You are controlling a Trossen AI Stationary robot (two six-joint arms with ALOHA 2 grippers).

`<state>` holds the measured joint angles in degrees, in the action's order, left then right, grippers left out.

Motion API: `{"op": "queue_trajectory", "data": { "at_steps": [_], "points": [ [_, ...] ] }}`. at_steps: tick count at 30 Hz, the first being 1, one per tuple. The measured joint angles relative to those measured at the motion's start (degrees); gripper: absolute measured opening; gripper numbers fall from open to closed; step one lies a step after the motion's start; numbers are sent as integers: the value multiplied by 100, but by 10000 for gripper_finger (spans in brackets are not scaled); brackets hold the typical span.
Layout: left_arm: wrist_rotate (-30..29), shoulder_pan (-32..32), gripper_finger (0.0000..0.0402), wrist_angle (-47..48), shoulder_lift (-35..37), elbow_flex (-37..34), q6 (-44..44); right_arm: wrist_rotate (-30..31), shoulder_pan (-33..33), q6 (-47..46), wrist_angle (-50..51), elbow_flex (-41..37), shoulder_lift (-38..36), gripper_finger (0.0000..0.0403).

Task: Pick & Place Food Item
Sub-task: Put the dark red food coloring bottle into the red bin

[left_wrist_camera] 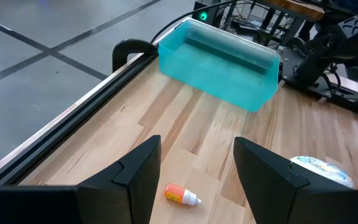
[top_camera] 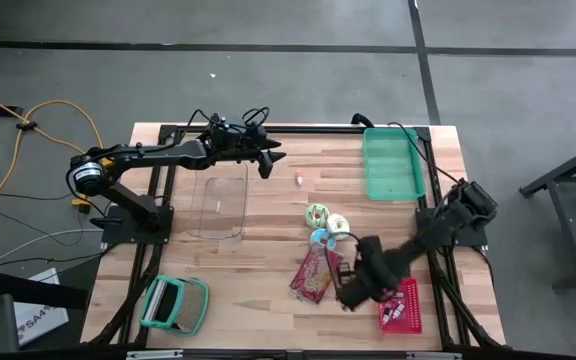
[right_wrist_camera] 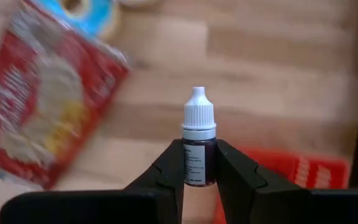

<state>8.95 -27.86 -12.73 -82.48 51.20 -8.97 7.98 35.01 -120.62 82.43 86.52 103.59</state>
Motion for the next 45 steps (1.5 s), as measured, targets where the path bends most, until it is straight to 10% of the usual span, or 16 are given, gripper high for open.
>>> {"op": "queue_trajectory", "data": {
  "at_steps": [14,45],
  "points": [
    [2,0,195,-2,0,0,1,-843,1417,-2318,-201,0,0,64],
    [2,1,195,-20,0,0,0,-1154,1864,-2511,-687,-223,578,64]
  ]
}}
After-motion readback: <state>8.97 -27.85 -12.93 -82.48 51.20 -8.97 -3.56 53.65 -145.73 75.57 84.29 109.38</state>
